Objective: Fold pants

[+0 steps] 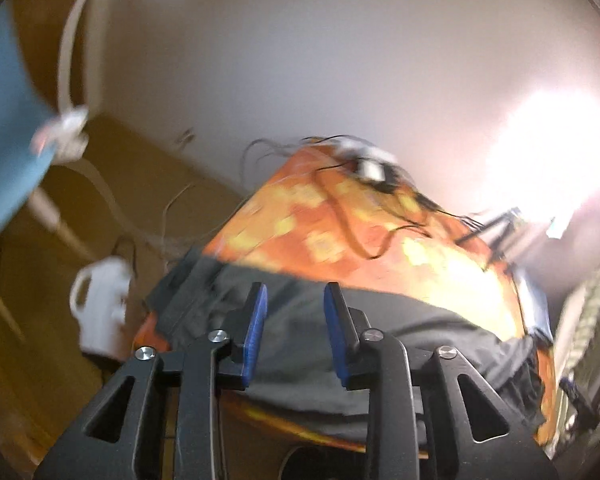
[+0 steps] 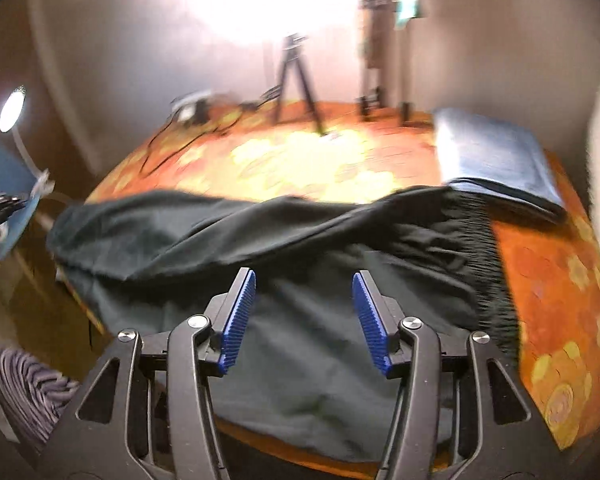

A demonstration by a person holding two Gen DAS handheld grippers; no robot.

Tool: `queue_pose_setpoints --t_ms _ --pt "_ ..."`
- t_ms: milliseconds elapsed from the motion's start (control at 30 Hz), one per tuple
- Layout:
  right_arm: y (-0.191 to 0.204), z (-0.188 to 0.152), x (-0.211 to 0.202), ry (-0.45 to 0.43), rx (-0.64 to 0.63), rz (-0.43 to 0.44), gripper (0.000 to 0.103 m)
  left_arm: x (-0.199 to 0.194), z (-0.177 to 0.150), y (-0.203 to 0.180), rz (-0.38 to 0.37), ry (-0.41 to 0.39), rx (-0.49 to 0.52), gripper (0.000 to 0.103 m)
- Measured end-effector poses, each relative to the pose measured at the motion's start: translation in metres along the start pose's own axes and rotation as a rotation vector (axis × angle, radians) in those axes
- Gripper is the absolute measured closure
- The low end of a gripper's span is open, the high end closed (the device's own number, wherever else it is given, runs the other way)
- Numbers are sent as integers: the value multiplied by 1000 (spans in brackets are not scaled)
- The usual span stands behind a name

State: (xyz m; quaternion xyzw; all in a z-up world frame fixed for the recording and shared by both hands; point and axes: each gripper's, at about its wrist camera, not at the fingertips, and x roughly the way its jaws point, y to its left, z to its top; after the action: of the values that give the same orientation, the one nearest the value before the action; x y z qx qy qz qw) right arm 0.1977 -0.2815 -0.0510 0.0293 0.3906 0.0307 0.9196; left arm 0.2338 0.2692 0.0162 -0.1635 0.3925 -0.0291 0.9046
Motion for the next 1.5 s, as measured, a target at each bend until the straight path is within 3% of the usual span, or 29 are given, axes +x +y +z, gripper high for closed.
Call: queue_pose_setpoints --t_ms 167,233,333,467,667,900,1133,1200,1333,1500 --pt "-43 3 -11 -51 110 -40 48 -37 52 -87 -26 -46 174 72" --pt "-55 4 -10 -60 139 -55 48 -42 60 -116 -60 -51 204 66" --pt "-79 6 -10 -71 195 -73 48 -37 55 -158 -114 -38 262 65" --pt "-102 8 -7 -70 255 -78 48 -9 27 -208 -190 24 322 65" --pt "-135 14 -3 -76 323 -74 48 55 -35 -291 -373 169 355 65" --pt "-170 8 4 -52 428 -30 48 126 -111 -384 -485 316 427 56" --pt "-169 11 9 -25 437 -13 47 180 -179 -478 -471 408 594 53" --pt "-167 13 8 -27 430 -15 42 197 -189 -500 -468 423 611 52" --pt "-171 13 5 -36 466 -7 39 218 -201 -526 -418 397 666 49" --pt "-184 10 2 -48 514 -11 39 244 -205 -536 -362 387 658 49"
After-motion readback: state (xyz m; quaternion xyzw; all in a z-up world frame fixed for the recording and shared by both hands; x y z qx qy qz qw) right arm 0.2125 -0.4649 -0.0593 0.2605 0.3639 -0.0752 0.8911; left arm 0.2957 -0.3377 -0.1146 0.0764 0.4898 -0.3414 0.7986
